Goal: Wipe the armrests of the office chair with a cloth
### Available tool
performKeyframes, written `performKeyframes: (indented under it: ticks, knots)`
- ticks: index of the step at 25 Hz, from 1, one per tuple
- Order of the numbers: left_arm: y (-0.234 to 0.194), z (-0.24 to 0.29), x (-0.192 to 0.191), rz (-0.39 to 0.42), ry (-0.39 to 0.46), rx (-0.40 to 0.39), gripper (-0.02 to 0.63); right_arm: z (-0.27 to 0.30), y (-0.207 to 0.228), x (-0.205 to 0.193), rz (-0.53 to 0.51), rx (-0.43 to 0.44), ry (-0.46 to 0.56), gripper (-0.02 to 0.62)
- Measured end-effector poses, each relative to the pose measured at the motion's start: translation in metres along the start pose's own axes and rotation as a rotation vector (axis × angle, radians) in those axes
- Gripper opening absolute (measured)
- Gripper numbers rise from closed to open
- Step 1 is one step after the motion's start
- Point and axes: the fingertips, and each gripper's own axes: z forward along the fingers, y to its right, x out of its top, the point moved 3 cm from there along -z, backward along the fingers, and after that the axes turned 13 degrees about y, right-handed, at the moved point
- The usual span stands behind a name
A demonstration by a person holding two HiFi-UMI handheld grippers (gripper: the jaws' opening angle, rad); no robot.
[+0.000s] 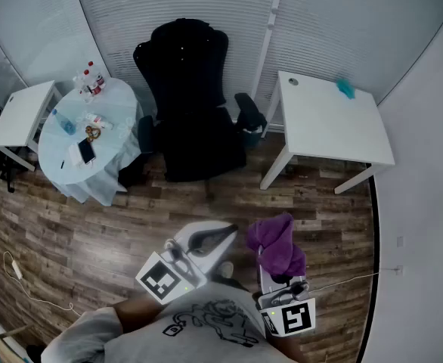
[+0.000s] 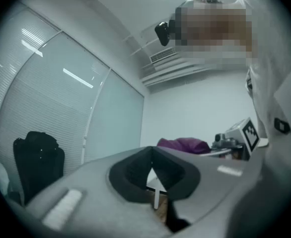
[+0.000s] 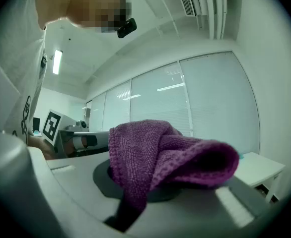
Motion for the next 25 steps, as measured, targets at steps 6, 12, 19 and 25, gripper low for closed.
performKeyframes:
  ticks: [6, 12, 19, 25]
  knots:
    - [0.006, 0.012, -0.009, -0.014, -0.016, 0.014, 0.002, -0.001, 0.016, 0.003, -0.003, 0.012, 0.004, 0.037]
    - [0.012, 0.035, -0.022, -0.014, -0.011, 0.024, 0.002, -0.011, 0.04, 0.004, 0.013, 0.021, 0.006, 0.036]
    - [0.017, 0.06, -0.046, -0.033, -0.03, 0.035, 0.002, -0.017, 0.072, -0.005, 0.013, 0.04, -0.016, 0.037]
    - [-0.008, 0.072, -0.061, -0.045, -0.033, 0.057, 0.001, 0.004, 0.09, -0.021, 0.038, 0.049, -0.024, 0.037]
